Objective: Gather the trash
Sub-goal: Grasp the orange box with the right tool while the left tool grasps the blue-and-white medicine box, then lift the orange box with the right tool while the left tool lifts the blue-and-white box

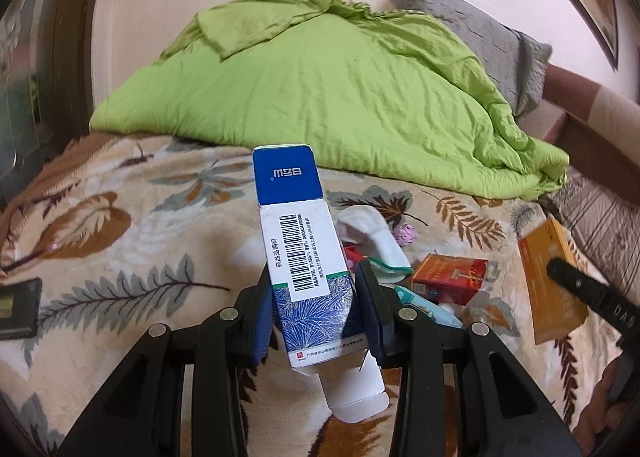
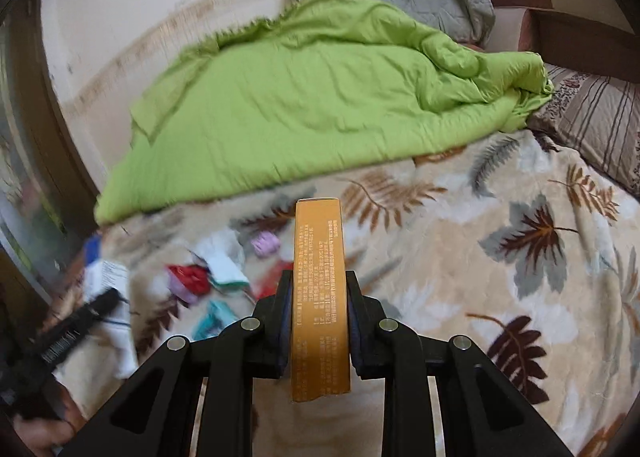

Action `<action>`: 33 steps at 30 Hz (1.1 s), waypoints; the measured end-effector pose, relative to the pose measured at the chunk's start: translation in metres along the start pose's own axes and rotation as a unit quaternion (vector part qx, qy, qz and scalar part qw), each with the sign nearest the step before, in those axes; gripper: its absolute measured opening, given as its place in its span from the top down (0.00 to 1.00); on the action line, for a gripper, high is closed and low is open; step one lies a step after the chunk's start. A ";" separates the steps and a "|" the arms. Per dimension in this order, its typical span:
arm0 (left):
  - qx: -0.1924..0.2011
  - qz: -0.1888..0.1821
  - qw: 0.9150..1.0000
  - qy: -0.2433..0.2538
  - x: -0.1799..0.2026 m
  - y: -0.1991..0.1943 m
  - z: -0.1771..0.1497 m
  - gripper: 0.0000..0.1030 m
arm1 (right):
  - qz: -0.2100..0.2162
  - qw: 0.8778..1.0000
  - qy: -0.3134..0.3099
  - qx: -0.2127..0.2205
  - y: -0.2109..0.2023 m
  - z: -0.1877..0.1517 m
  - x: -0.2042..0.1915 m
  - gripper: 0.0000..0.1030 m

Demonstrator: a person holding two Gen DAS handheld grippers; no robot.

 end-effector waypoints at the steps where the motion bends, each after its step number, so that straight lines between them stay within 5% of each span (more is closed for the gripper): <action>1: 0.004 0.004 1.000 0.009 0.004 -0.001 0.000 0.64 | 0.010 1.000 -0.001 0.003 -0.001 0.001 -0.003 0.76; 11: 0.016 0.033 0.997 0.063 0.021 -0.003 -0.004 0.64 | 0.068 0.997 -0.034 0.011 -0.007 -0.004 -0.038 0.76; 33: 0.014 0.046 0.994 0.094 0.032 -0.001 -0.011 0.64 | 0.083 0.996 -0.036 0.006 -0.007 -0.007 -0.044 0.76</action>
Point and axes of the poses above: each gripper's, at about its wrist camera, not at the fingertips, and y roughly the way its jaws point, x to its right, z to its top, the point moved 6 cm from there along y, roughly the way its jaws point, and after that the axes turned 3 degrees about -z, right-handed, at the moved point
